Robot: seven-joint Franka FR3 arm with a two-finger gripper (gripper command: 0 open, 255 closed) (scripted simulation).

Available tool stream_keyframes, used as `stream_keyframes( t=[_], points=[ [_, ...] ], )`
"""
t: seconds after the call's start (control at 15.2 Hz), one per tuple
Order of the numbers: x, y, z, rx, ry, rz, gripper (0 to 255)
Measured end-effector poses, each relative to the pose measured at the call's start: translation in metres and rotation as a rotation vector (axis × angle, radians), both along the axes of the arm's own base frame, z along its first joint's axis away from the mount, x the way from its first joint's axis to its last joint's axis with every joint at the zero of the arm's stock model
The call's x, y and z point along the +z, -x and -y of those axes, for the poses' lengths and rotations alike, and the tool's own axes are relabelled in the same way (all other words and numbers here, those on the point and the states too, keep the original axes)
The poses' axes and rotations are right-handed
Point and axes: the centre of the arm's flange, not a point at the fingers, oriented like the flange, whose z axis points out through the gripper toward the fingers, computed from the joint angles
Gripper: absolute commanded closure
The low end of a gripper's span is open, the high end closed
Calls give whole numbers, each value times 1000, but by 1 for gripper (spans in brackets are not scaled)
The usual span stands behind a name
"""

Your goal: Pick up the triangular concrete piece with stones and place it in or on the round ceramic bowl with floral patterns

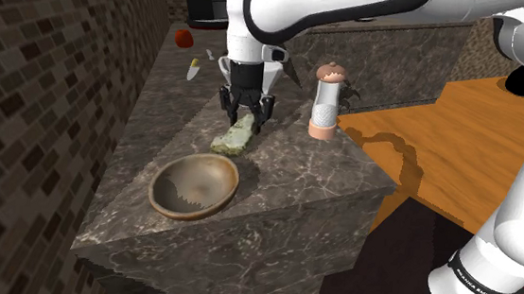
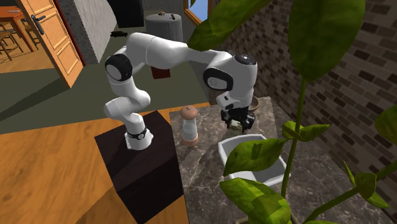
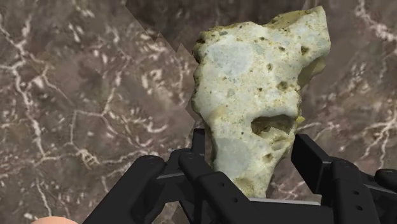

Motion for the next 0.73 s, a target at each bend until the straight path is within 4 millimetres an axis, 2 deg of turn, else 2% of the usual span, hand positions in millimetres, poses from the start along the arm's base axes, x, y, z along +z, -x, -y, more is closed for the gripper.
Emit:
stream_keyframes(
  t=[0.73],
  points=[
    [59, 0, 0, 0, 0, 0, 255]
  ],
)
